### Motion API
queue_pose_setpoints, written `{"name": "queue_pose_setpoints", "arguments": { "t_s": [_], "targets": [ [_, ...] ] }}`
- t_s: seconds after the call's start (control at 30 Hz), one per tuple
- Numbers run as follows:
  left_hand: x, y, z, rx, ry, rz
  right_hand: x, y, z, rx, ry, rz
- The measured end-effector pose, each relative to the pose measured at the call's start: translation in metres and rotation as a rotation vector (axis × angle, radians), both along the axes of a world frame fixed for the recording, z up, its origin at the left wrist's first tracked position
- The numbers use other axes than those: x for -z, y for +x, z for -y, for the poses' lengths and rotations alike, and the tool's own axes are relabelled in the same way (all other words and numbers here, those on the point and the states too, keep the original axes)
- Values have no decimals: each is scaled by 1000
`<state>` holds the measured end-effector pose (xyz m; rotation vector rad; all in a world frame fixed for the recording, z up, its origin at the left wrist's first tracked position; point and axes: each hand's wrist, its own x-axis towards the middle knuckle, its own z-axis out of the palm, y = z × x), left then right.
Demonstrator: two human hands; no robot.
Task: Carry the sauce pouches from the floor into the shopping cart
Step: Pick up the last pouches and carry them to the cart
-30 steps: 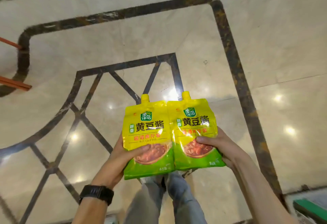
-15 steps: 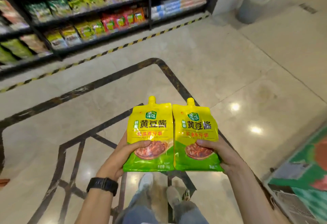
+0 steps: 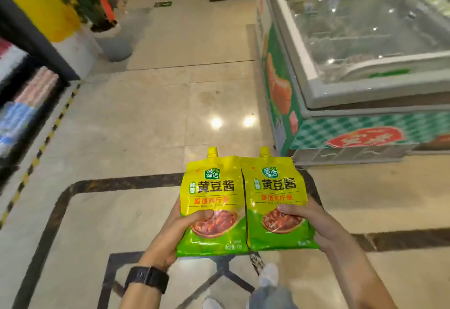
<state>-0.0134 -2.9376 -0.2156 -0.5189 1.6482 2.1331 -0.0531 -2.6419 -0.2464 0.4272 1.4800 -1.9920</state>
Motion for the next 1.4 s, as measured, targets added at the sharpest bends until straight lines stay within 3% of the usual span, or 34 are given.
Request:
{"name": "queue_pose_setpoints", "arguments": {
  "t_s": [0.37,0.8,1.1,1.4],
  "targets": [
    [-9,-153,-251,592,-22,-18,-17,15,-219,613,13,-18],
    [16,-304,-539,1208,23,31,-19,-1,-370,1238,-5,-31],
    [12,-299,-754,1515,-9,20,-10,34,-492,1576,-12,12],
    [1,-265,-974,1544,2,12,-15,64,-710,1623,36,30]
  ]
}}
